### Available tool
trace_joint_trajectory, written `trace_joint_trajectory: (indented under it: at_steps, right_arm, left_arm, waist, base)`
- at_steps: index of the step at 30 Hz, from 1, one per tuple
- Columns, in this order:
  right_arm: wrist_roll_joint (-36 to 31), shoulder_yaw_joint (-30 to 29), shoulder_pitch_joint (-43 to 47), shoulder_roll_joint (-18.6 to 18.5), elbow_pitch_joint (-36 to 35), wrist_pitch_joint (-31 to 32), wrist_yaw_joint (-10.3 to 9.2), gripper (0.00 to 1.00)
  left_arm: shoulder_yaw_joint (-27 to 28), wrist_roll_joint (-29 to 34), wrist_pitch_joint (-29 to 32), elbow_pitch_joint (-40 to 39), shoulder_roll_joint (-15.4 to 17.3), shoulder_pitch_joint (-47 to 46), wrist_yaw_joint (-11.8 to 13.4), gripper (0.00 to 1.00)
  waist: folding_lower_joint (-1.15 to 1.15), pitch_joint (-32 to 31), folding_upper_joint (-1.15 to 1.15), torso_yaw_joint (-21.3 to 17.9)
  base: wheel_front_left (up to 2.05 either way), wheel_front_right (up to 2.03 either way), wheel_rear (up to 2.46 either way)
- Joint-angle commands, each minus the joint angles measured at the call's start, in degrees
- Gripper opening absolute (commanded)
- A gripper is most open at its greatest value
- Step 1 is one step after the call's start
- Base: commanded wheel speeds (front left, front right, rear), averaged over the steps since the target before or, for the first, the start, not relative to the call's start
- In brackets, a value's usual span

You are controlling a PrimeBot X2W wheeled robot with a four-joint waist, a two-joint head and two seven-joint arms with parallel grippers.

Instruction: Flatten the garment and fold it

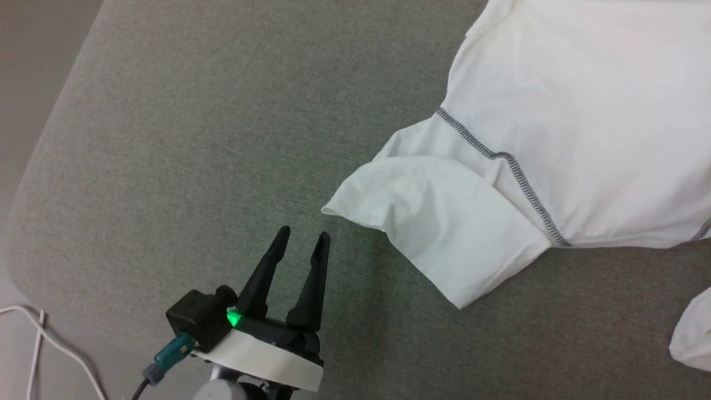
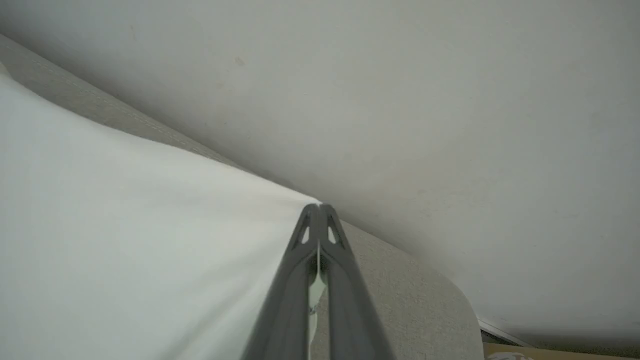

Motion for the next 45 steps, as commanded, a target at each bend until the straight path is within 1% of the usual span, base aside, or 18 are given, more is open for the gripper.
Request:
trace_joint_trajectory:
  at_steps: [1, 5, 8, 9, 10, 11, 14, 18, 21, 24, 29, 32, 35, 37, 39, 42, 44, 45]
  right_arm:
    - [-1.83, -0.5, -1.26, -0.61, 1.19, -0.9, -0.04, 0.0]
    - [-8.37, 0.92, -3.06, -3.28, 6.49, -3.51, -0.04, 0.0]
    - [-10.41, 1.44, -4.15, -2.78, 9.98, -4.24, -0.04, 0.0]
    - [-10.68, 1.58, -4.43, -2.26, 10.92, -4.54, -0.04, 0.02]
    - [-10.82, 1.66, -4.74, -1.64, 11.69, -5.01, -0.04, 0.43]
    - [-10.85, 1.76, -5.08, -0.96, 12.31, -5.74, -0.04, 1.0]
    - [-10.31, 1.93, -5.97, 1.07, 13.78, -8.65, -0.04, 1.0]
    - [-8.28, 0.67, -6.51, 4.22, 14.27, -12.87, -0.04, 1.0]
    - [-5.41, -1.47, -4.92, 7.26, 12.11, -16.2, -0.04, 1.0]
    - [-2.53, -3.55, -0.75, 10.17, 6.72, -18.42, -0.04, 1.0]
    - [0.31, -7.55, 12.66, 15.8, -7.89, -20.67, -0.04, 1.0]
    - [0.66, -10.44, 23.59, 21.4, -16.96, -23.03, -0.04, 1.0]
    - [-0.41, -13.28, 34.52, 27.43, -23.27, -27.68, -0.04, 1.0]
    - [-1.31, -14.53, 41.14, 29.5, -25.67, -31.6, -0.04, 1.0]
    - [-0.81, -15.32, 46.71, 30.33, -26.36, -35.35, -0.04, 1.0]
    - [6.86, -16.32, 52.4, 30.43, -22.26, -39.87, -0.04, 1.0]
    - [10.32, -15.34, 54.22, 30.44, -19.31, -42.54, -0.04, 1.0]
    - [10.92, -14.85, 54.54, 30.45, -18.29, -43.74, -0.04, 1.0]
  left_arm:
    - [-0.21, -0.39, 0.15, -0.07, -0.1, -0.74, -0.31, 1.0]
    - [-0.61, -0.56, 0.12, 0.28, -0.32, -1.85, -0.71, 1.0]
    - [-0.79, -0.71, 0.0, 0.68, -0.53, -2.43, -0.93, 1.0]
    - [-0.84, -0.74, -0.05, 0.82, -0.61, -2.6, -0.98, 1.0]
    - [-0.86, -0.77, -0.11, 0.97, -0.69, -2.77, -1.01, 1.0]
    - [-0.85, -0.8, -0.15, 1.13, -0.73, -2.93, -1.04, 1.0]
    - [-0.67, -0.62, -0.3, 1.42, -0.59, -3.32, -1.02, 1.0]
    - [0.02, -0.24, -0.44, 1.33, 0.19, -3.33, -0.69, 1.0]
    - [0.63, -0.35, -0.46, 0.75, 0.66, -2.66, -0.19, 1.0]
    - [1.4, -0.57, -0.39, -0.26, 1.32, -1.32, 0.53, 1.0]
    - [2.78, -0.96, -0.28, -2.44, 2.65, 1.59, 1.67, 1.0]
    - [3.57, -1.46, -0.3, -3.36, 3.12, 3.53, 2.29, 1.0]
    - [3.89, -1.59, -0.32, -3.76, 3.5, 5.36, 2.81, 1.0]
    - [4.02, -1.66, -0.26, -3.74, 3.76, 6.53, 3.16, 1.0]
    - [4.26, -1.8, -0.16, -3.62, 3.96, 7.85, 3.69, 1.0]
    - [4.67, -1.82, 0.0, -3.44, 4.41, 9.64, 4.49, 1.0]
    - [4.94, -1.69, 0.17, -3.6, 4.82, 10.49, 4.99, 1.0]
    - [4.97, -1.47, 0.4, -3.79, 5.15, 10.7, 5.17, 1.0]
  waist:
    - [0.0, 1.32, 0.0, 1.06]
    - [0.0, 3.37, 0.0, 2.76]
    - [0.0, 4.59, 0.0, 3.33]
    - [0.0, 4.88, 0.0, 3.35]
    - [0.0, 5.06, 0.0, 3.29]
    - [0.0, 5.14, 0.0, 3.09]
    - [0.0, 4.37, 0.0, 1.84]
    - [0.0, 1.28, 0.0, -0.51]
    - [0.0, -1.78, 0.0, -2.22]
    - [0.0, -4.86, 0.0, -4.12]
    - [0.0, -9.33, 0.0, -7.33]
    - [0.0, -11.18, 0.0, -9.02]
    - [0.0, -12.43, 0.0, -10.23]
    - [0.0, -13.14, 0.0, -10.81]
    - [0.0, -13.87, 0.0, -11.46]
    - [0.0, -14.87, 0.0, -12.39]
    - [0.0, -15.33, 0.0, -13.05]
    - [0.0, -15.54, 0.0, -13.33]
  base:
    - [0.0, 0.0, 0.0]
    - [0.0, 0.0, 0.0]
    - [0.0, 0.0, 0.0]
    - [0.0, 0.0, 0.0]
    - [0.0, 0.0, 0.0]
    - [0.0, 0.0, 0.0]
    - [0.0, 0.0, 0.0]
    - [0.0, 0.0, 0.0]
    - [0.0, 0.0, 0.0]
    - [0.0, 0.0, 0.0]
    - [0.0, 0.0, 0.0]
    - [0.0, 0.0, 0.0]
    - [0.0, 0.0, 0.0]
    - [0.0, 0.0, 0.0]
    - [0.0, 0.0, 0.0]
    - [0.0, 0.0, 0.0]
    - [0.0, 0.0, 0.0]
    - [0.0, 0.0, 0.0]
